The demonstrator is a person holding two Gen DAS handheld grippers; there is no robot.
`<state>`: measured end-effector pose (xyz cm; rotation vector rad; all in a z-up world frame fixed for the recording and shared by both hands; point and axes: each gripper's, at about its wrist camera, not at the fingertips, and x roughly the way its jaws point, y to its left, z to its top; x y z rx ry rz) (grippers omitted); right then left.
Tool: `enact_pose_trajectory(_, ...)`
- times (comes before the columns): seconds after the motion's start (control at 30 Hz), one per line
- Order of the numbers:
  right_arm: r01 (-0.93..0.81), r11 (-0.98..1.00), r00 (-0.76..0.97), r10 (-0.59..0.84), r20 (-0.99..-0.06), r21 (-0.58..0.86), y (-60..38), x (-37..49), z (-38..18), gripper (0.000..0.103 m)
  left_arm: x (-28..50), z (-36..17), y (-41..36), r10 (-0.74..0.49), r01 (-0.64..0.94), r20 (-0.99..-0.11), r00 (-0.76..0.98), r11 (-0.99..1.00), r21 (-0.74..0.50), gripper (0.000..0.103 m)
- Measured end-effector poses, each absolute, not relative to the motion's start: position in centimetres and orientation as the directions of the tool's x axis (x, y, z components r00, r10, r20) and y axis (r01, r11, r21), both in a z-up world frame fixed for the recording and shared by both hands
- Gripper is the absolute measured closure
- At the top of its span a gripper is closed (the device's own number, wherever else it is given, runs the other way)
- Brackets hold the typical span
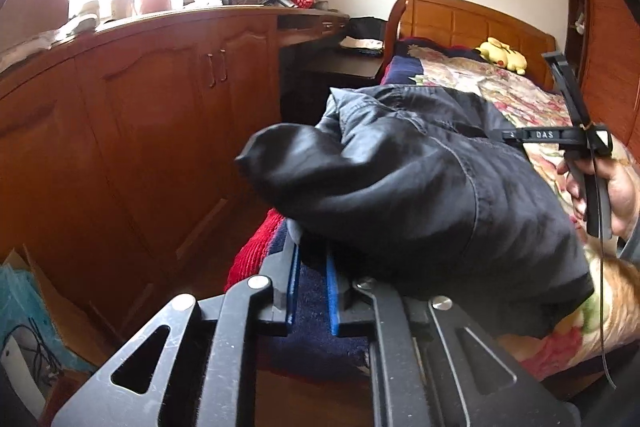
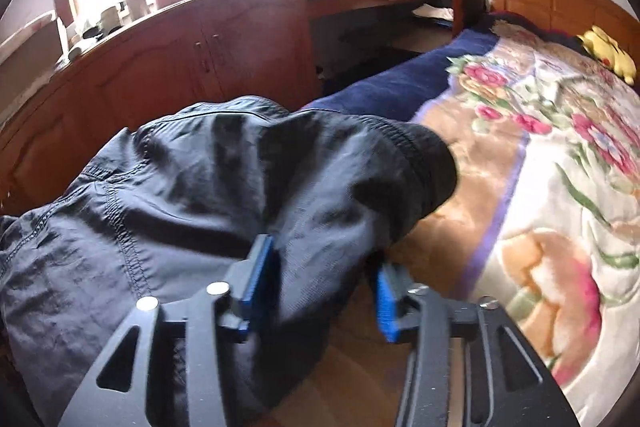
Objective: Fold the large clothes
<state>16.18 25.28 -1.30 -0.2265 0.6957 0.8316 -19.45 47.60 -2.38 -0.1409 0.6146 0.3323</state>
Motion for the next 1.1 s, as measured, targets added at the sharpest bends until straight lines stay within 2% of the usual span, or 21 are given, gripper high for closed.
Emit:
enact_pose_trajectory(0.13, -0.746, 0.666, 0.519, 0.590, -0.618, 0.010, 24.3, 15.0, -0.3, 0.046, -22.0, -1.4, 47.7, 0.282, -0.374, -0.556, 0.782, 0.926, -0.056, 0.083)
enact_pose_trajectory(0.2, -0.767, 0.640, 0.524, 0.594, -0.610, -0.036, 24.5, 13.4, 0.0, 0.046, -23.2, -0.9, 48.3, 0.289, -0.388, -0.536, 0.793, 0.918, -0.080, 0.065)
enact_pose_trajectory(0.33, -0.805, 0.590, 0.513, 0.646, -0.565, -0.056, 24.5, 10.8, 1.1, 0.046, -24.7, 0.9, 47.5, 0.288, -0.384, -0.507, 0.812, 0.919, -0.092, 0.048)
enact_pose_trajectory(0.37, -0.818, 0.574, 0.494, 0.664, -0.562, -0.040, 24.0, 9.9, 0.9, 0.046, -24.8, 1.3, 47.4, 0.294, -0.387, -0.503, 0.813, 0.918, -0.088, 0.036)
enact_pose_trajectory(0.4, -0.827, 0.562, 0.480, 0.676, -0.560, -0.030, 23.9, 9.4, 1.0, 0.046, -24.6, 1.7, 47.1, 0.295, -0.385, -0.496, 0.817, 0.919, -0.088, 0.030)
enact_pose_trajectory(0.5, -0.855, 0.519, 0.437, 0.707, -0.556, -0.013, 23.3, 7.4, 0.4, 0.046, -24.7, 2.9, 46.3, 0.292, -0.375, -0.475, 0.830, 0.923, -0.086, 0.025)
enact_pose_trajectory(0.67, -0.912, 0.408, 0.360, 0.751, -0.553, -0.040, 21.8, 2.9, -1.4, 0.046, -23.7, 3.5, 45.5, 0.279, -0.360, -0.483, 0.830, 0.929, -0.083, 0.023)
enact_pose_trajectory(0.87, -0.898, 0.439, 0.362, 0.741, -0.565, 0.000, 21.5, 2.9, -3.2, 0.046, -22.3, 4.8, 42.9, 0.269, -0.336, -0.464, 0.844, 0.940, -0.066, 0.022)
enact_pose_trajectory(1.1, -0.872, 0.490, 0.407, 0.717, -0.565, -0.007, 18.2, 1.8, -0.6, 0.046, -20.9, 7.1, 39.1, 0.220, -0.271, -0.425, 0.878, 0.960, -0.064, 0.022)
